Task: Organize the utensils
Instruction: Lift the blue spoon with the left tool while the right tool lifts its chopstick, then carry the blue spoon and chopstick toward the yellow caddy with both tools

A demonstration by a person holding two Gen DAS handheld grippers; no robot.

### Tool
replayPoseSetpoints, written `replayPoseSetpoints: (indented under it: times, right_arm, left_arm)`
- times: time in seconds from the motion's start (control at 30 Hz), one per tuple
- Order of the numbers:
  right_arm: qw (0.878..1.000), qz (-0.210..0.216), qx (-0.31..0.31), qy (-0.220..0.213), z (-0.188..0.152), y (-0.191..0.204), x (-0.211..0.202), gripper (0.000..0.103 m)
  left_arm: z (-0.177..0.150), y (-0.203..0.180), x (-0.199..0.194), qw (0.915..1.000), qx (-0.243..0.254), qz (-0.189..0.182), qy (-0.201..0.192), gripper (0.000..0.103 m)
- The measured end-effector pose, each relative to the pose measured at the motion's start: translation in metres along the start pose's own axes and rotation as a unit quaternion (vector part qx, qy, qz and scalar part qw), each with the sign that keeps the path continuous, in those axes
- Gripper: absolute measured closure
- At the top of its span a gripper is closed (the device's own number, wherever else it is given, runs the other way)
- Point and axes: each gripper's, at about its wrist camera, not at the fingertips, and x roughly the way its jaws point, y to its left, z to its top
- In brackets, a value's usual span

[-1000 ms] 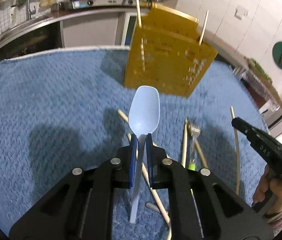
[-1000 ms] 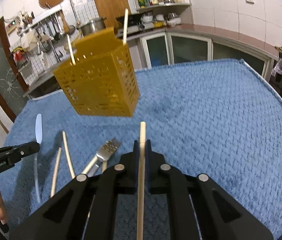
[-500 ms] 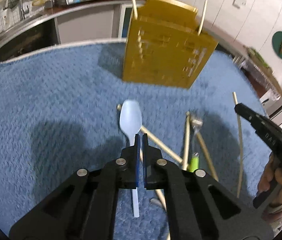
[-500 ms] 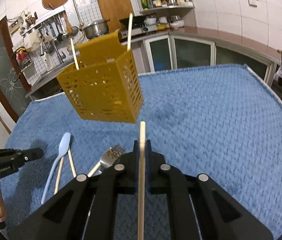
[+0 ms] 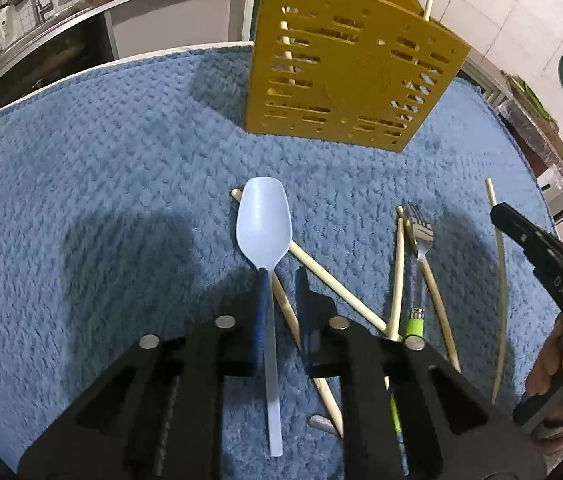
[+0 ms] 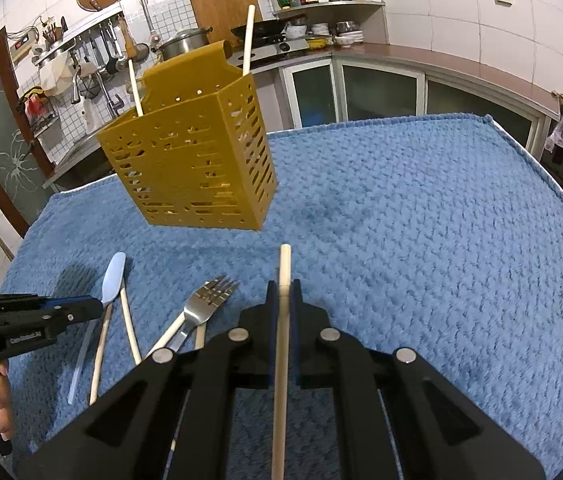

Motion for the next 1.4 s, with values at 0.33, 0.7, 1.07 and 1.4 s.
replayPoseSetpoints:
  times: [0.33,0.7,1.07,1.4]
  right_arm:
    - [1.000,0.000,-0.002,-0.002,0.002,0.001,-0.002,0.097]
    - [1.000,0.001,0.000,-0.008,0.003,0.000,-0.004,0.097]
    - [0.997,0.011,-0.010,-0.082,0.015,0.011,-0.041,0.097]
    - [0.993,0.019,-0.022,-0.117,0.030,0.019,-0.058,0.097]
  left_arm:
    - [0.006,0.006,0.012,0.9993,-0.004,0.023,0.031,0.091]
    - [0.003,-0.001,-0.007,0.9996,0.005,0.018,-0.022,0.096]
    - [-0.001,0.003,-0.070,0.9890,-0.009,-0.001,-0.148,0.096]
    - [0.007,-0.003,-0.091,0.9834,0.006,0.008,-0.181,0.098]
